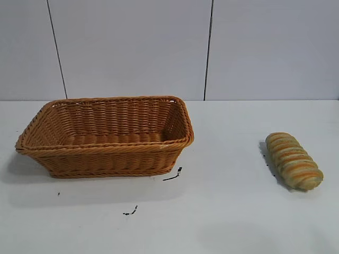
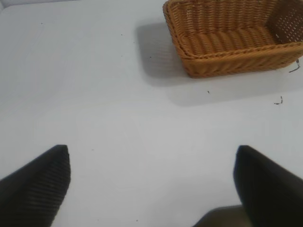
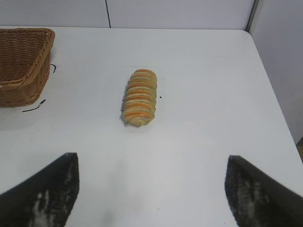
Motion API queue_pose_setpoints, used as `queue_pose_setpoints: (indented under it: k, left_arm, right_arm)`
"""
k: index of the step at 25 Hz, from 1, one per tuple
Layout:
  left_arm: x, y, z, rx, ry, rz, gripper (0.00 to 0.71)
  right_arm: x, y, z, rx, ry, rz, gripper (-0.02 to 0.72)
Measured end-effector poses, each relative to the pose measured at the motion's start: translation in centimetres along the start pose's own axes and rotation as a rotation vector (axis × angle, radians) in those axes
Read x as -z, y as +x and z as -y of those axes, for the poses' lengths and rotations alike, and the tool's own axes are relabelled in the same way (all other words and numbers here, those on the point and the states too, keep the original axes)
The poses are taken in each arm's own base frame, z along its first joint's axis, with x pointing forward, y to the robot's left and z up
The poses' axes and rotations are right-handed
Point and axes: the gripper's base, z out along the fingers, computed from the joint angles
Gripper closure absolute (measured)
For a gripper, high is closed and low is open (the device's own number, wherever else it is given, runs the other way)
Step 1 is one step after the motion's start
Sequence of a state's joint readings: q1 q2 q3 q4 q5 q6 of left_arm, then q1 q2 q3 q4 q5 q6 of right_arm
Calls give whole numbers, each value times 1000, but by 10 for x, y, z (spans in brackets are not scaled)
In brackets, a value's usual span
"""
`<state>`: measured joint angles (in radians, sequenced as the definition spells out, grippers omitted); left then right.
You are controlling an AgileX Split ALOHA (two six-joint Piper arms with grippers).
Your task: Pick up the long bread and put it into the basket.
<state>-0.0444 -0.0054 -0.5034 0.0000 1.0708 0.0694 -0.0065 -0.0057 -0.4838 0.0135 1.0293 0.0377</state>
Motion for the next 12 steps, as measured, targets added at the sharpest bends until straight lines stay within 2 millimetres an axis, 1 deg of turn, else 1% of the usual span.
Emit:
queue_pose_setpoints:
  k: [10,12]
  left_arm:
    - [0,0,0,0,0,0,14]
    - [0,0,0,0,0,0,14]
  right_arm:
    - [0,0,0,0,0,0,122]
    - [-1,0,0,0,0,-4,85]
